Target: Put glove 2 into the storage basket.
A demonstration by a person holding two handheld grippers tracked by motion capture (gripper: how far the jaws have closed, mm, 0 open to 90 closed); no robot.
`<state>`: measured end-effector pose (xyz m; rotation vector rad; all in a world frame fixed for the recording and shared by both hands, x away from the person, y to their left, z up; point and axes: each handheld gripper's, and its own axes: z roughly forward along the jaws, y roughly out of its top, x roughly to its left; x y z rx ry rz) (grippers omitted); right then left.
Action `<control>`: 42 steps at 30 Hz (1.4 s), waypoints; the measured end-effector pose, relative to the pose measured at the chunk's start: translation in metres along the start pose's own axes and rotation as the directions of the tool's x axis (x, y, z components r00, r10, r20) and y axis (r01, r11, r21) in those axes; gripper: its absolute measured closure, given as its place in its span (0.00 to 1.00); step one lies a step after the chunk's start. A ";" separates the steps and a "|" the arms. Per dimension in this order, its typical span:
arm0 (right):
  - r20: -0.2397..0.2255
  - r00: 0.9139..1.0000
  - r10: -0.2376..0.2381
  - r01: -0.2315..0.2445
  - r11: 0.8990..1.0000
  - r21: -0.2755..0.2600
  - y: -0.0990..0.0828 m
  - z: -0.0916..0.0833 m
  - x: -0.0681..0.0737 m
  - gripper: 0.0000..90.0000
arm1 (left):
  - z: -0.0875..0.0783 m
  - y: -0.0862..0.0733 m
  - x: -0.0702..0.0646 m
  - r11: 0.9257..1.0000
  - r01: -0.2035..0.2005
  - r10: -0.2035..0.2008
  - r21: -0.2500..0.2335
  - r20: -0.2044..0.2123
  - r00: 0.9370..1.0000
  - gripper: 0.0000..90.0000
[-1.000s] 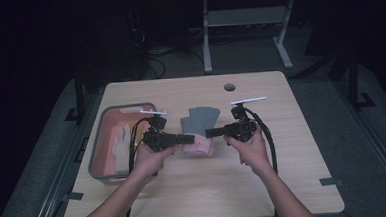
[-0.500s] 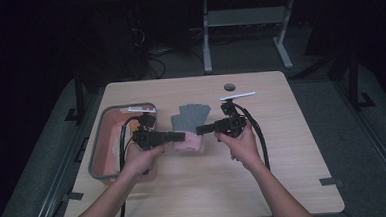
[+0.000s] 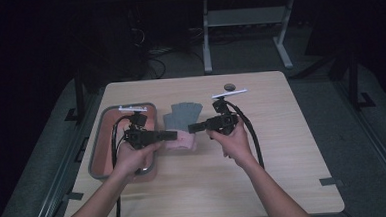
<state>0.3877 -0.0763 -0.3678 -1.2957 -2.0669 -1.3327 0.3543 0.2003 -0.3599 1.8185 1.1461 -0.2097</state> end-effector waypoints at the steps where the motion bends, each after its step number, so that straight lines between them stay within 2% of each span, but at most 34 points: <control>1: -0.006 1.000 0.009 -0.009 1.000 0.006 0.001 0.003 0.001 0.86 | -0.002 0.000 0.001 1.000 0.004 -0.004 -0.005 -0.004 1.000 0.76; 22: -0.057 0.998 -0.009 0.010 1.000 0.010 0.016 0.028 0.019 0.86 | -0.038 0.001 0.013 0.999 0.009 -0.010 -0.031 -0.029 1.000 0.76; 34: -0.079 0.996 -0.032 0.034 0.999 0.022 0.025 0.050 0.034 0.86 | -0.062 0.001 0.021 0.999 0.015 -0.017 -0.038 -0.062 0.998 0.76; 42: -0.085 0.995 -0.044 0.047 0.998 0.033 0.031 0.067 0.040 0.86 | -0.075 -0.002 0.032 0.999 0.032 -0.035 -0.042 -0.076 0.997 0.76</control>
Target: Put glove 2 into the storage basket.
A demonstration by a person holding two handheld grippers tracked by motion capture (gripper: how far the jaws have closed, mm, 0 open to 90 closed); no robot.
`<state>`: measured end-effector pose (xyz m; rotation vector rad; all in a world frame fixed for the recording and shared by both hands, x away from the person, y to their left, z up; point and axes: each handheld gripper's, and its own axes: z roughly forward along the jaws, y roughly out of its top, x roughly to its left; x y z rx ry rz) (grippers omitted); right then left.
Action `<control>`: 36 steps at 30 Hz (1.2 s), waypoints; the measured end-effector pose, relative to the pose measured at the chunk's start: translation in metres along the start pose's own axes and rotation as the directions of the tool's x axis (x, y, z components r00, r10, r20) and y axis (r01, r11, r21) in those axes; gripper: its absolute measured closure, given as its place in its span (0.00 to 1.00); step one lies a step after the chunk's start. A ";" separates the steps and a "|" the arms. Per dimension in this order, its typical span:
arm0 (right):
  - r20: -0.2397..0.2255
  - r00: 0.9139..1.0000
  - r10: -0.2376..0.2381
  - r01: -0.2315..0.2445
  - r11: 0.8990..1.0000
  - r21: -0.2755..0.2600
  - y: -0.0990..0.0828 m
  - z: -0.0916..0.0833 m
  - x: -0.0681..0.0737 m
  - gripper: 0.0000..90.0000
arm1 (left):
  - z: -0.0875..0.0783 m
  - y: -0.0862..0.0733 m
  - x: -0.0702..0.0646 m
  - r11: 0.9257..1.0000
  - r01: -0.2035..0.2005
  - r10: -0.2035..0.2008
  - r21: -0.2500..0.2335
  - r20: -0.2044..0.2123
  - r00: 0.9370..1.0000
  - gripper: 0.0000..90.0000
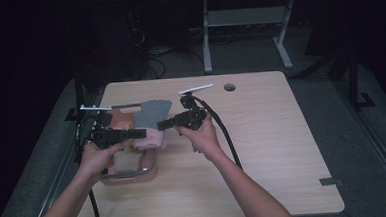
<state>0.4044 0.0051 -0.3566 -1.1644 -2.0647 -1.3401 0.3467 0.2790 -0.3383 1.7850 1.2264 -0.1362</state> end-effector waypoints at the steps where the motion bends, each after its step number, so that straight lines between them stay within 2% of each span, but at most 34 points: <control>1: 0.000 1.000 -0.001 0.001 1.000 0.003 0.001 0.002 0.000 0.85 | -0.002 0.000 0.001 1.000 0.003 -0.003 0.001 -0.003 1.000 0.76; 10: -0.005 1.000 -0.007 0.008 1.000 0.022 0.008 0.020 0.005 0.85 | -0.012 -0.002 0.013 1.000 0.022 -0.022 -0.002 -0.012 1.000 0.76; 17: -0.010 1.000 -0.011 0.012 0.999 0.041 0.012 0.034 0.006 0.85 | -0.020 -0.005 0.022 0.999 0.033 -0.033 0.001 -0.037 0.999 0.76; 26: -0.018 1.000 -0.016 0.017 0.998 0.063 0.017 0.051 0.010 0.85 | -0.032 -0.008 0.031 0.998 0.055 -0.055 -0.006 -0.063 0.997 0.76; 36: -0.025 1.000 -0.014 0.016 0.997 0.078 0.018 0.065 0.012 0.85 | -0.039 -0.011 0.037 0.998 0.057 -0.056 0.009 -0.089 0.994 0.76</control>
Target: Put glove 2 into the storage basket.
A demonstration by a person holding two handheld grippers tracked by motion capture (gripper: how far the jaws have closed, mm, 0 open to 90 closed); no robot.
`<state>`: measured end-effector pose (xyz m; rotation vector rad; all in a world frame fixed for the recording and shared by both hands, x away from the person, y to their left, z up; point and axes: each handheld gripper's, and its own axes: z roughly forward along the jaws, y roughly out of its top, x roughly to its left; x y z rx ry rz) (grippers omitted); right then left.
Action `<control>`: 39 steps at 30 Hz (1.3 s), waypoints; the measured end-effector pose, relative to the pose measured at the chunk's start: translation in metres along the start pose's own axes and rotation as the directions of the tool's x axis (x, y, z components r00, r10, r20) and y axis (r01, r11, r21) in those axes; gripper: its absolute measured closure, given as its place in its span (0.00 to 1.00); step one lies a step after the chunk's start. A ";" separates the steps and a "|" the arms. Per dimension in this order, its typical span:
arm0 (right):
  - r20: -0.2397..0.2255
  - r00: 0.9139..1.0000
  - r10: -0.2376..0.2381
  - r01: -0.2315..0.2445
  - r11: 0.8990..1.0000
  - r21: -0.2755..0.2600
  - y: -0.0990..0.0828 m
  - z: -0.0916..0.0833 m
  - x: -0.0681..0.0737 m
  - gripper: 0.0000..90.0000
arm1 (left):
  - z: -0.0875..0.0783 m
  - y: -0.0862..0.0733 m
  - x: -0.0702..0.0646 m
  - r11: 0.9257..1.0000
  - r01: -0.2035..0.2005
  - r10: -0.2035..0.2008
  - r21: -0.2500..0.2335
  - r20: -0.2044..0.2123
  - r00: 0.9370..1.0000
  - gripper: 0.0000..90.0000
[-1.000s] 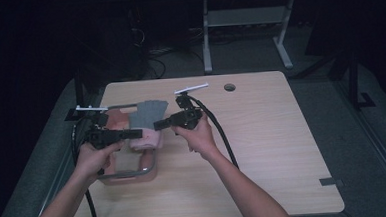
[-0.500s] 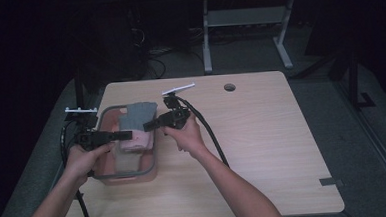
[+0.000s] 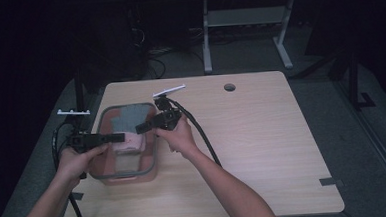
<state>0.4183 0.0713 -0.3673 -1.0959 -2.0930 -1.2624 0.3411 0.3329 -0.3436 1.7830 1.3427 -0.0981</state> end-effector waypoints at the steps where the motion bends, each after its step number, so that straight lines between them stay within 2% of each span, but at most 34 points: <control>1: 0.003 1.000 0.003 -0.003 1.000 0.003 0.000 0.001 0.000 0.85 | 0.000 0.000 0.000 1.000 -0.001 0.001 0.000 -0.002 1.000 0.76; 15: 0.012 1.000 0.008 -0.009 0.999 0.046 -0.002 0.018 -0.006 0.84 | 0.004 -0.009 0.014 0.999 0.023 -0.022 0.035 -0.021 1.000 0.76; 20: 0.017 1.000 0.011 -0.012 0.998 0.062 -0.003 0.024 -0.008 0.84 | 0.005 -0.012 0.017 0.999 0.035 -0.035 0.032 -0.025 0.999 0.76; 24: 0.039 0.999 0.001 -0.004 0.997 0.074 -0.004 0.027 -0.008 0.82 | 0.008 -0.016 0.020 0.998 0.046 -0.045 0.037 -0.025 0.999 0.76; 27: 0.062 0.998 -0.020 0.015 0.996 0.087 -0.005 0.027 -0.007 0.81 | 0.010 -0.018 0.022 0.998 0.048 -0.047 0.041 -0.026 0.999 0.76; 28: 0.066 0.998 -0.018 0.012 0.996 0.089 -0.005 0.026 -0.007 0.81 | 0.010 -0.018 0.023 0.998 0.045 -0.044 0.041 -0.039 0.998 0.76; 31: 0.089 0.996 -0.025 0.018 0.997 0.079 -0.004 0.022 -0.008 0.83 | 0.010 -0.020 0.027 0.998 0.056 -0.054 0.042 -0.044 0.998 0.76; 32: 0.083 0.996 -0.020 0.014 0.998 0.069 -0.004 0.017 -0.010 0.84 | 0.010 -0.021 0.028 0.997 0.058 -0.055 0.047 -0.063 0.996 0.76; 33: 0.089 0.996 -0.022 0.016 0.998 0.063 -0.004 0.014 -0.011 0.83 | 0.015 -0.025 0.033 0.994 0.073 -0.065 0.076 -0.100 0.993 0.76; 35: 0.086 0.996 -0.024 0.020 0.998 0.055 -0.003 0.010 -0.011 0.83 | 0.018 -0.029 0.036 0.993 0.084 -0.075 0.084 -0.096 0.993 0.76; 39: 0.087 0.996 -0.032 0.028 0.998 0.052 -0.004 0.005 -0.009 0.83 | 0.023 -0.030 0.037 0.993 0.073 -0.063 0.096 -0.109 0.992 0.75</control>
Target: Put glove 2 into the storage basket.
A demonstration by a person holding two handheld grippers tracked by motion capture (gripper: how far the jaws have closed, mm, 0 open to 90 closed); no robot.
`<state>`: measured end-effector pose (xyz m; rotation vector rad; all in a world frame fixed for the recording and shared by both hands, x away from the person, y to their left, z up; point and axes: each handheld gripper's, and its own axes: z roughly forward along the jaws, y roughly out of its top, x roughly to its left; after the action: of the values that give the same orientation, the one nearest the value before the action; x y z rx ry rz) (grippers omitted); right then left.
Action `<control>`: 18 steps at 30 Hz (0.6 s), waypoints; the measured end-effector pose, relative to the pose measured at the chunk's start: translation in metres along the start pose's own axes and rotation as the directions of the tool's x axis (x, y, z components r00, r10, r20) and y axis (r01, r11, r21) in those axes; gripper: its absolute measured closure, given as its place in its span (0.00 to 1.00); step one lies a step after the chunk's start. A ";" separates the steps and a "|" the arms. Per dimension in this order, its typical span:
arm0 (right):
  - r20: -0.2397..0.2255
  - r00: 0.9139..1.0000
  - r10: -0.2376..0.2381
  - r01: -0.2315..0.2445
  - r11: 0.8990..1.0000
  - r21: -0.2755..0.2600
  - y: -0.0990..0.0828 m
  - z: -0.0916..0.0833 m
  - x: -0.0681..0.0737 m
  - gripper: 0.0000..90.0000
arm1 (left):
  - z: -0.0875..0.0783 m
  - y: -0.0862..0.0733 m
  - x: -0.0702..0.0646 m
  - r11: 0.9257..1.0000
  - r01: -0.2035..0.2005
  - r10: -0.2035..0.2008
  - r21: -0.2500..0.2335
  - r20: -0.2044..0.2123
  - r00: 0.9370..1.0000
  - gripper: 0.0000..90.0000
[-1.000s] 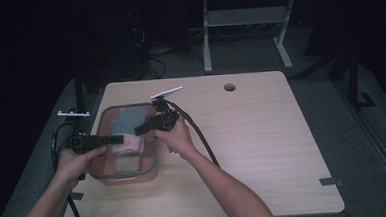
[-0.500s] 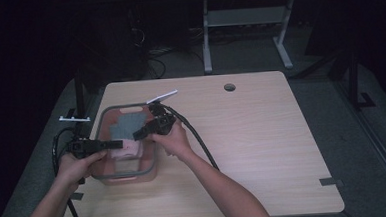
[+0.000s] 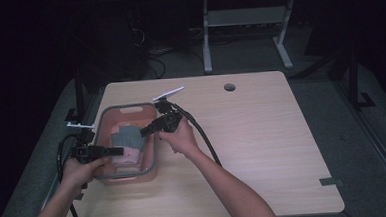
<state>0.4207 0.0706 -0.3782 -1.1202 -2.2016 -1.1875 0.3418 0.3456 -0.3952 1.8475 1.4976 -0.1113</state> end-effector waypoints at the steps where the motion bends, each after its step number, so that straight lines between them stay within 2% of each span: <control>1: 0.001 1.000 0.001 -0.001 1.000 0.002 -0.001 -0.001 0.000 0.83 | 0.000 0.000 0.000 1.000 -0.004 0.004 0.002 -0.010 1.000 0.74; 2: -0.001 1.000 -0.001 0.001 1.000 -0.001 -0.001 -0.002 0.000 0.83 | 0.000 0.001 -0.001 1.000 -0.010 0.010 0.002 -0.030 0.999 0.72; 3: -0.001 1.000 -0.001 0.001 1.000 -0.001 -0.001 -0.002 0.000 0.83 | 0.000 0.001 -0.001 1.000 -0.010 0.010 0.002 -0.030 0.999 0.69; 6: 0.001 1.000 0.000 0.000 1.000 -0.011 -0.005 -0.009 -0.002 0.82 | 0.001 0.002 -0.003 0.999 -0.031 0.032 0.012 -0.068 0.997 0.64; 9: 0.005 1.000 0.006 -0.006 1.000 -0.015 -0.006 -0.013 -0.004 0.82 | 0.000 0.004 -0.005 1.000 -0.030 0.030 0.005 -0.074 0.997 0.55; 14: 0.007 1.000 0.013 -0.013 0.999 -0.034 -0.010 -0.024 -0.007 0.82 | -0.005 0.011 -0.011 0.999 -0.052 0.050 -0.011 -0.103 0.993 0.49; 15: 0.009 1.000 0.010 -0.010 0.999 -0.036 -0.011 -0.026 -0.008 0.82 | -0.005 0.012 -0.012 0.999 -0.046 0.043 -0.028 -0.100 0.994 0.49; 18: 0.012 1.000 0.013 -0.013 0.999 -0.045 -0.013 -0.032 -0.010 0.80 | -0.011 0.016 -0.015 0.997 -0.064 0.058 -0.049 -0.107 0.993 0.47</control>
<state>0.4151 0.0356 -0.3733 -1.1608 -2.1831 -1.2334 0.3467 0.3389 -0.3720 1.8803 1.4994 0.0555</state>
